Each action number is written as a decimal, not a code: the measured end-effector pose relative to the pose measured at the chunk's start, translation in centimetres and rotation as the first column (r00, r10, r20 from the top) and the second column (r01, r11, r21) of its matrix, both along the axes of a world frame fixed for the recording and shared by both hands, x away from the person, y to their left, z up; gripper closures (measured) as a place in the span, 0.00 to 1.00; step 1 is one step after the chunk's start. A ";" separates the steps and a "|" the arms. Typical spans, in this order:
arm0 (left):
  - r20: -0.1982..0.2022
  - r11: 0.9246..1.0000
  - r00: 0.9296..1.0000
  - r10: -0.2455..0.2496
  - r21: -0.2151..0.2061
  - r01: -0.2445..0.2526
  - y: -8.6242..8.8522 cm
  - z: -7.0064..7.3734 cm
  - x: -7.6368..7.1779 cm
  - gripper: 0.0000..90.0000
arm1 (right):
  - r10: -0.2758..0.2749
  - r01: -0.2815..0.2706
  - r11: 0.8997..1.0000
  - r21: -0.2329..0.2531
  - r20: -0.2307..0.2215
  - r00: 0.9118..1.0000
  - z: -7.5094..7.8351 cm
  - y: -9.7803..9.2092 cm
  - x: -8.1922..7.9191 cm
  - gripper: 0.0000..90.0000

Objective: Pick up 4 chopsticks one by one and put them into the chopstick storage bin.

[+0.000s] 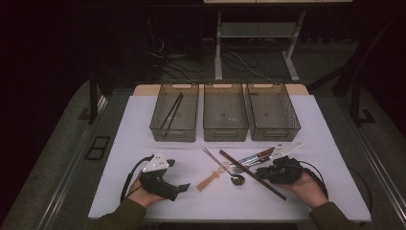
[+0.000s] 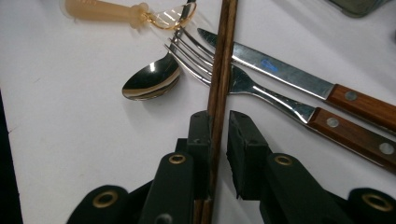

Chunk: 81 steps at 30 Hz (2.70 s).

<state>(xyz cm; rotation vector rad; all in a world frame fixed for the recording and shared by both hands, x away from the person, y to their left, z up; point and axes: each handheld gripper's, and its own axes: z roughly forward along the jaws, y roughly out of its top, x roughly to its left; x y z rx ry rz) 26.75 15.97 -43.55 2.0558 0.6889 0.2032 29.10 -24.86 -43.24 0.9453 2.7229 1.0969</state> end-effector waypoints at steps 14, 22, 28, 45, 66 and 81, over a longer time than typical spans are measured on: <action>-0.003 1.000 1.000 -0.006 0.007 0.006 0.0 -0.1 0.0 0.00 | 0.009 -0.010 0.999 -0.038 -0.015 1.000 -0.4 0.2 0.0 0.90; -0.002 1.000 1.000 -0.005 0.008 0.005 -0.1 -0.1 0.0 0.00 | 0.007 -0.008 0.999 -0.047 -0.014 1.000 -0.4 0.2 0.0 0.91; -0.001 1.000 1.000 -0.006 0.010 0.006 -0.1 -0.1 0.0 0.00 | 0.007 -0.007 0.998 -0.070 -0.008 1.000 -0.6 0.2 0.0 0.91; -0.003 1.000 1.000 -0.007 0.014 0.007 -0.1 -0.1 0.0 0.00 | -0.010 0.012 0.994 -0.109 0.015 1.000 -0.7 0.5 -0.3 0.94; -0.003 1.000 1.000 -0.011 0.012 0.011 -0.1 -0.1 0.0 0.00 | -0.049 0.052 0.996 -0.075 0.037 0.998 -0.3 0.0 -0.3 0.95; -0.001 1.000 1.000 -0.020 0.009 0.020 -0.1 -0.1 0.0 0.00 | -0.077 0.076 0.997 0.027 0.063 0.995 1.1 -1.4 -0.3 0.95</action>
